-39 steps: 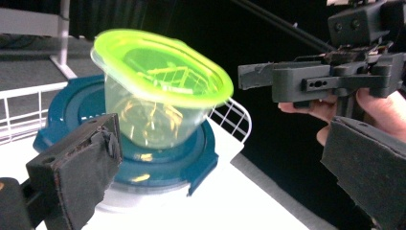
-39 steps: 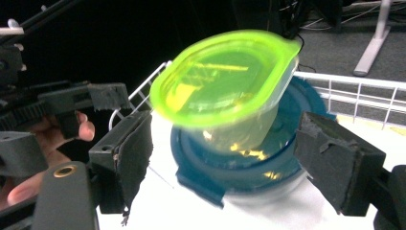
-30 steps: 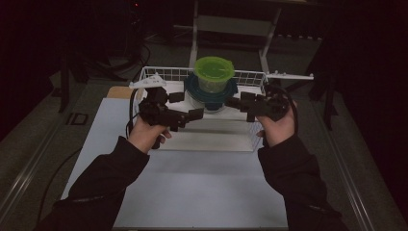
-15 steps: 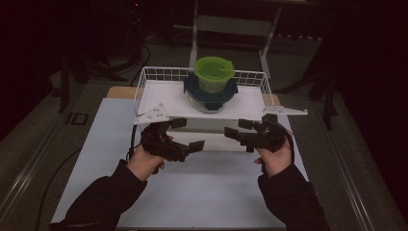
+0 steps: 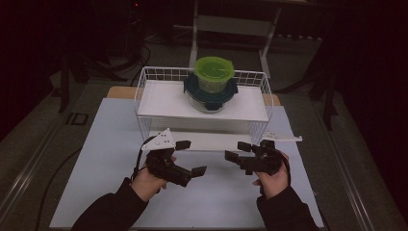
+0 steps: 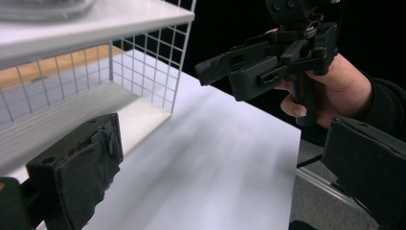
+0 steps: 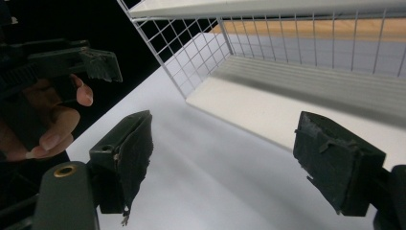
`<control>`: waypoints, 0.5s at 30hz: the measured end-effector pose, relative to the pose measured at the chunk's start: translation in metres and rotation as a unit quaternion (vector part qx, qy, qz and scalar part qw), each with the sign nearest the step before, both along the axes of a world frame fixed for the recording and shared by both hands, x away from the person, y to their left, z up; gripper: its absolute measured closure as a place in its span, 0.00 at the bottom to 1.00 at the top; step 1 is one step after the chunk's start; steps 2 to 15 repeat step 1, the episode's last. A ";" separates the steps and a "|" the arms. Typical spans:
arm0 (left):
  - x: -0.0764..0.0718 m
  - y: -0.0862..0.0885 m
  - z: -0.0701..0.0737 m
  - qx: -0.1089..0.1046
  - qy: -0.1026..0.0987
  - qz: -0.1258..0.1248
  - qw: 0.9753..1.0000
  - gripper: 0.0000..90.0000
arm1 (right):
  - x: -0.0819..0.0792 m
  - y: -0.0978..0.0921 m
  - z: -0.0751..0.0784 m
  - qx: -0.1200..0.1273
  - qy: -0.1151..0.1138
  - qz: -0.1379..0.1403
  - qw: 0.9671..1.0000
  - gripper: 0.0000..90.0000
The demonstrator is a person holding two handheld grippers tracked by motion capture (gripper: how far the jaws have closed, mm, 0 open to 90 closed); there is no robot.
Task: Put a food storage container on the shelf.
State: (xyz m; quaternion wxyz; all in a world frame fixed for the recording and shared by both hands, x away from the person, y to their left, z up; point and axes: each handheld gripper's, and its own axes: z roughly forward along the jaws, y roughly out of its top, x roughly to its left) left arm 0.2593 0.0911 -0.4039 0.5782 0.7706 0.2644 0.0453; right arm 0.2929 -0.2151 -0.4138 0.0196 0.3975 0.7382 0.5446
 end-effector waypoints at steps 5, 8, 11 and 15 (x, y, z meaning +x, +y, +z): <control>0.000 0.000 0.000 0.000 0.000 0.000 1.000 0.00 | 0.000 0.000 0.000 0.000 0.000 0.000 1.000 0.23; 0.000 0.000 0.000 0.000 0.000 0.000 1.000 0.00 | 0.000 0.000 0.000 0.000 0.000 0.000 1.000 0.23; 0.000 0.000 0.000 0.000 0.000 0.000 1.000 0.00 | 0.000 0.000 0.000 0.000 0.000 0.000 1.000 0.23; 0.000 0.000 0.000 0.000 0.000 0.000 1.000 0.00 | 0.000 0.000 0.000 0.000 0.000 0.000 1.000 0.23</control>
